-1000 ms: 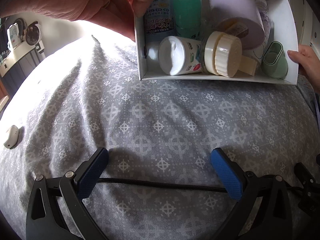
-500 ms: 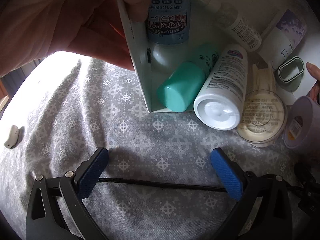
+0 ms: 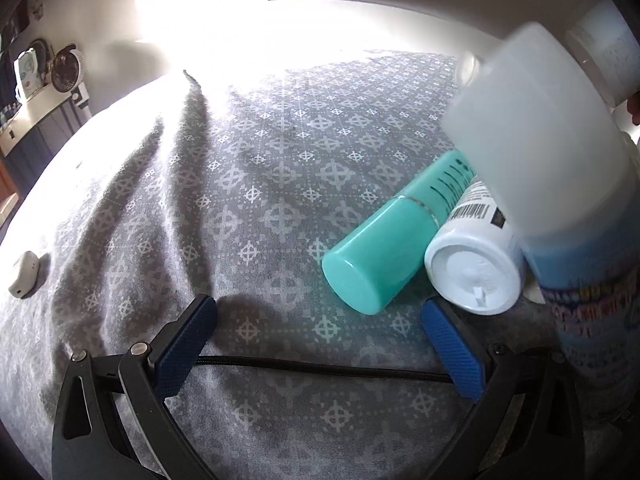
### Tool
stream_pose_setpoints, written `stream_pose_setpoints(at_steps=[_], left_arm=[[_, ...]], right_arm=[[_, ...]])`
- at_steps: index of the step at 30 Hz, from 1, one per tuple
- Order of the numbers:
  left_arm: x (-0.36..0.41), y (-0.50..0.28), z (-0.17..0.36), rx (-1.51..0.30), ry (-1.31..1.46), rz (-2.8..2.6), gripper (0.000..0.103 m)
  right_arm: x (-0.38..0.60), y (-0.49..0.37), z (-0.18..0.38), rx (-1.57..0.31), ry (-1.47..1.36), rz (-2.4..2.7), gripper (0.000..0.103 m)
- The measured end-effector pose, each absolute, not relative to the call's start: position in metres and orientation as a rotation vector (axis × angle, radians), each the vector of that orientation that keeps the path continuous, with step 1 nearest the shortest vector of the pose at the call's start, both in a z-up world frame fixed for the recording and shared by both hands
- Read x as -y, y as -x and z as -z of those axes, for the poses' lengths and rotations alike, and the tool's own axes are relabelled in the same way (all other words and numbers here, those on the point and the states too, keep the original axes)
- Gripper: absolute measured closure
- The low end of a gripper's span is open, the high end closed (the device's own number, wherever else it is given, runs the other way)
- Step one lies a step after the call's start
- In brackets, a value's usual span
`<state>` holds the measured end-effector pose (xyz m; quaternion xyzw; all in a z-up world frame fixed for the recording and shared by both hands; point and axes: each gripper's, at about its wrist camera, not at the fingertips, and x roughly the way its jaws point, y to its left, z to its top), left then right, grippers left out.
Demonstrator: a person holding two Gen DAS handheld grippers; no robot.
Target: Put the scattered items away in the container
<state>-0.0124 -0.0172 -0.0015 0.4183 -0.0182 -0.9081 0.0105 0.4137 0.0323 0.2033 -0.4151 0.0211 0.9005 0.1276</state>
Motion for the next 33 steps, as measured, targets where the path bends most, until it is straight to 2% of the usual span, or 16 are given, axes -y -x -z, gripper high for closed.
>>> stream_pose_setpoints(at_steps=[33], left_arm=[[0.018,0.006,-0.008,0.046,-1.301,2.839,0.0]], right_arm=[[-0.041,-0.358,-0.107,-0.045,1.211,-2.621,0.0]])
